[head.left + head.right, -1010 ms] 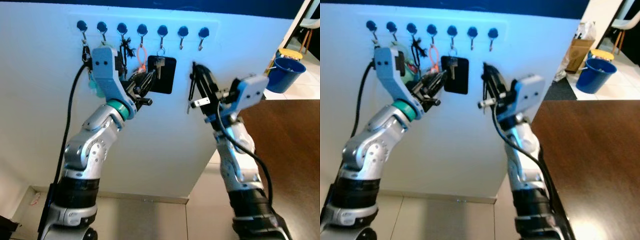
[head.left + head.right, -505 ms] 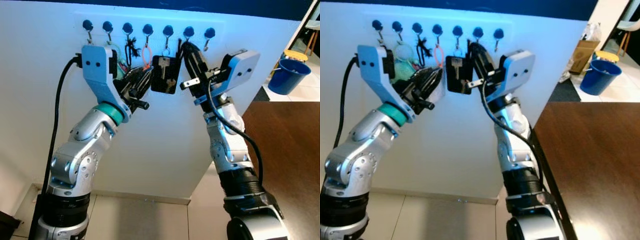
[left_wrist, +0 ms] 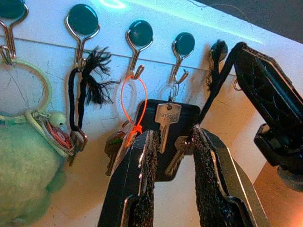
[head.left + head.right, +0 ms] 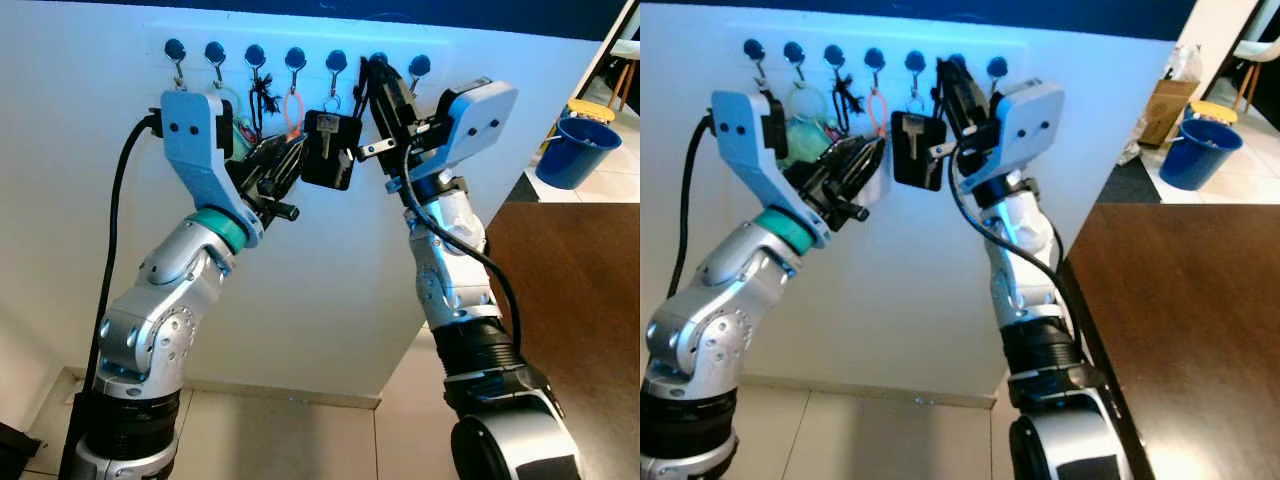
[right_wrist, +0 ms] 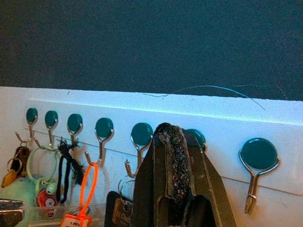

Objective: Hang keys on a hook

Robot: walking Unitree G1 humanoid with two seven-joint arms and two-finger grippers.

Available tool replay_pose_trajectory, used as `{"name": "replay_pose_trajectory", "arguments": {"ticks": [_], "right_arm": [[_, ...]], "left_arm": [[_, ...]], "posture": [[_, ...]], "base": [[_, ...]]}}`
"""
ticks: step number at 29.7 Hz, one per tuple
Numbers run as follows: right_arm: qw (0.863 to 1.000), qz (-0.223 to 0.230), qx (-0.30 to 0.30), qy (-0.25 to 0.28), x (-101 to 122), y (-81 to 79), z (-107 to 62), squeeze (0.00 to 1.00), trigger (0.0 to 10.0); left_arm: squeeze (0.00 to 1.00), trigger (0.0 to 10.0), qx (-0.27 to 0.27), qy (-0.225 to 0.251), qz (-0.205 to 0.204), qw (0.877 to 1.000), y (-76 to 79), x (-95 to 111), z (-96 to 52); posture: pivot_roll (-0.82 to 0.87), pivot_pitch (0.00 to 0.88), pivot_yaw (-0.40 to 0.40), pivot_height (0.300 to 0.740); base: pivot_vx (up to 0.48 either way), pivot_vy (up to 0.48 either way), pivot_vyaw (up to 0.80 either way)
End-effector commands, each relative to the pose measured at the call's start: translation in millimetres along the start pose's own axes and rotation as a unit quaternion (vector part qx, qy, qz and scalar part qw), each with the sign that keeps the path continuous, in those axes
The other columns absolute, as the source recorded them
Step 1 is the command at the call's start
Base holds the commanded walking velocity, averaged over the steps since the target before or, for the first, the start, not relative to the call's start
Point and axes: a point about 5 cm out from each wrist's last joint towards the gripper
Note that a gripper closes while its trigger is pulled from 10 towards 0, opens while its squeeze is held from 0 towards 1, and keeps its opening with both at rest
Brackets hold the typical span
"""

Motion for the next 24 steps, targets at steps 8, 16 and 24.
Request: {"name": "replay_pose_trajectory", "arguments": {"ticks": [8,16,24], "right_arm": [[0.999,-0.033,-0.007,0.010,3.4,2.8,4.7,0.00,10.0],[0.998,-0.054,-0.009,0.019,5.5,3.7,3.6,0.00,10.0],[0.997,-0.076,-0.015,0.028,9.4,6.7,-1.6,0.00,10.0]], "left_arm": [[0.00,10.0,-0.002,-0.004,-0.010,1.000,0.6,-1.1,-1.9],[0.00,10.0,-0.003,-0.005,-0.013,1.000,0.8,-1.2,-2.0],[0.00,10.0,-0.006,-0.005,-0.015,1.000,1.3,-0.8,-1.2]], "posture": [[0.11,0.136,0.073,0.740],[0.11,0.136,0.073,0.740],[0.10,0.134,0.077,0.740]], "base": [[0.000,0.000,0.00],[0.000,0.000,0.00],[0.000,0.000,0.00]]}}
Point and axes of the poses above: a point about 5 cm out from each wrist's last joint towards the gripper, its own z axis pointing out of the wrist towards the gripper, its own x axis along the axis of the wrist's last joint, y = z × x, and after that the axes turned 5 degrees about z, right-handed
